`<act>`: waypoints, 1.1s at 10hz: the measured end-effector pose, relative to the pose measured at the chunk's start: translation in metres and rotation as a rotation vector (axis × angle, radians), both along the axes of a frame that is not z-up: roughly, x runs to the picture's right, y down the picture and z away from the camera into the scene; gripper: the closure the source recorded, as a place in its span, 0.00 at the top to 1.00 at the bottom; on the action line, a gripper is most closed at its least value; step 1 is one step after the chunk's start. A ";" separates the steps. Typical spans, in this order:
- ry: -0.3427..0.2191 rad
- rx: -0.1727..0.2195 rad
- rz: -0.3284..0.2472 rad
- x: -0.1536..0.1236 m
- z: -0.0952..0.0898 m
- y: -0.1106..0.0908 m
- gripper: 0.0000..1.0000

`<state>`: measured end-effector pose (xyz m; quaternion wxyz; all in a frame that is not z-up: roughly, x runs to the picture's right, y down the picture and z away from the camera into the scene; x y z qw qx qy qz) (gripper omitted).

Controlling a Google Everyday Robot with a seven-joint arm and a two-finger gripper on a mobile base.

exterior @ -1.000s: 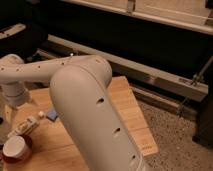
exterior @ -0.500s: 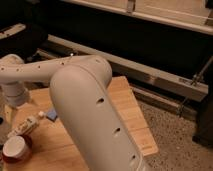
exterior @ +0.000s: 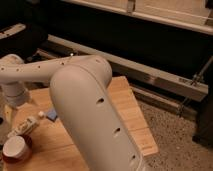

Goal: Drag the pepper across the table

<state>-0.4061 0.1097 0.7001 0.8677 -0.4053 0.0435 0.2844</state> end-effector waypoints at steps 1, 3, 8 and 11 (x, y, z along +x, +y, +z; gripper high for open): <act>0.000 0.000 0.000 0.000 0.000 0.000 0.80; 0.000 0.000 0.000 0.000 0.000 0.000 0.80; 0.000 0.000 0.000 0.000 0.000 0.000 0.80; 0.050 -0.007 0.010 0.009 0.008 0.000 0.80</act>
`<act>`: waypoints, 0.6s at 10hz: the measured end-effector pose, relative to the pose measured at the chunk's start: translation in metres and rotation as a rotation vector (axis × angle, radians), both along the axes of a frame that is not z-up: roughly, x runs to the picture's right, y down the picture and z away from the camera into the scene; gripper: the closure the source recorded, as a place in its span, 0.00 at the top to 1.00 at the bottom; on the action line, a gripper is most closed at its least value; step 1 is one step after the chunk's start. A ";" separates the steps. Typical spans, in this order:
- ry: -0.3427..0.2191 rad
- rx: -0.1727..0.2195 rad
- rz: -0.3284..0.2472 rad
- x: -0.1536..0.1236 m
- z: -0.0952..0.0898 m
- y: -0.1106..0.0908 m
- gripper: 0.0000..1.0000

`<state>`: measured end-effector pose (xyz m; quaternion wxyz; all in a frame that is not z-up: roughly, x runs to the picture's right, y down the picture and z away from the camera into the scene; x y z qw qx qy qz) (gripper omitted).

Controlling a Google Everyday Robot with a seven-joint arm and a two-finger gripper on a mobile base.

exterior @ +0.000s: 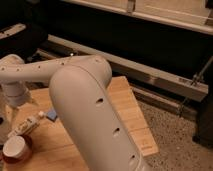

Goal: Drag the pepper across the table

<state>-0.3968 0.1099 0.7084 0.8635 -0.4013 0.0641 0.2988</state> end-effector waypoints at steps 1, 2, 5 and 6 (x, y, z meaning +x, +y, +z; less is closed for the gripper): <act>0.064 -0.004 0.029 0.013 0.008 -0.001 0.80; 0.118 -0.006 0.058 0.025 0.014 -0.002 0.80; 0.240 -0.012 0.130 0.048 0.018 0.003 0.80; 0.263 -0.010 0.147 0.053 0.016 0.006 0.80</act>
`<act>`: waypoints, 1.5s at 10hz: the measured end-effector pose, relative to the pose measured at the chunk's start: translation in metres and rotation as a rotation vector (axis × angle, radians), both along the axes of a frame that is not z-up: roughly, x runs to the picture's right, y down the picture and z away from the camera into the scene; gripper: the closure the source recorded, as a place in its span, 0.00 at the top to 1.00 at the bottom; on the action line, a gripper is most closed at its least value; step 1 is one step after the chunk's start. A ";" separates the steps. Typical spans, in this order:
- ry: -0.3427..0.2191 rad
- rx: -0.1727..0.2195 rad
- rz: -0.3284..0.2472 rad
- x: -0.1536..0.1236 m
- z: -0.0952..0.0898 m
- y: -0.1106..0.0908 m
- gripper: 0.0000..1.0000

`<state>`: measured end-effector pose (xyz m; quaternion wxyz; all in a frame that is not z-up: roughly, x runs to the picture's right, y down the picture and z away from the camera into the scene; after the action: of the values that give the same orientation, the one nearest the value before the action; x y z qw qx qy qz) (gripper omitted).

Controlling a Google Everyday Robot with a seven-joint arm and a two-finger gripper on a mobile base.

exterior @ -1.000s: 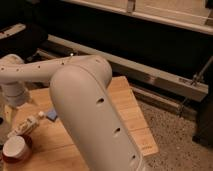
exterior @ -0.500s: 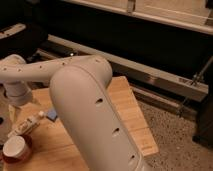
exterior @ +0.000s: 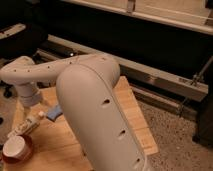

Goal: Drag the pepper across the table

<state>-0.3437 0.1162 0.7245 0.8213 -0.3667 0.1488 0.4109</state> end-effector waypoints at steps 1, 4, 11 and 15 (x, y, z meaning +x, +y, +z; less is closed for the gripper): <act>0.026 0.006 0.019 0.008 -0.003 0.004 0.80; 0.094 0.035 0.094 0.034 -0.013 0.022 0.80; 0.236 0.141 0.209 0.093 -0.011 0.033 0.80; 0.356 0.168 0.271 0.125 0.000 0.028 0.80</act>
<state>-0.2184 0.1437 0.7250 0.7471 -0.2355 0.2056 0.5866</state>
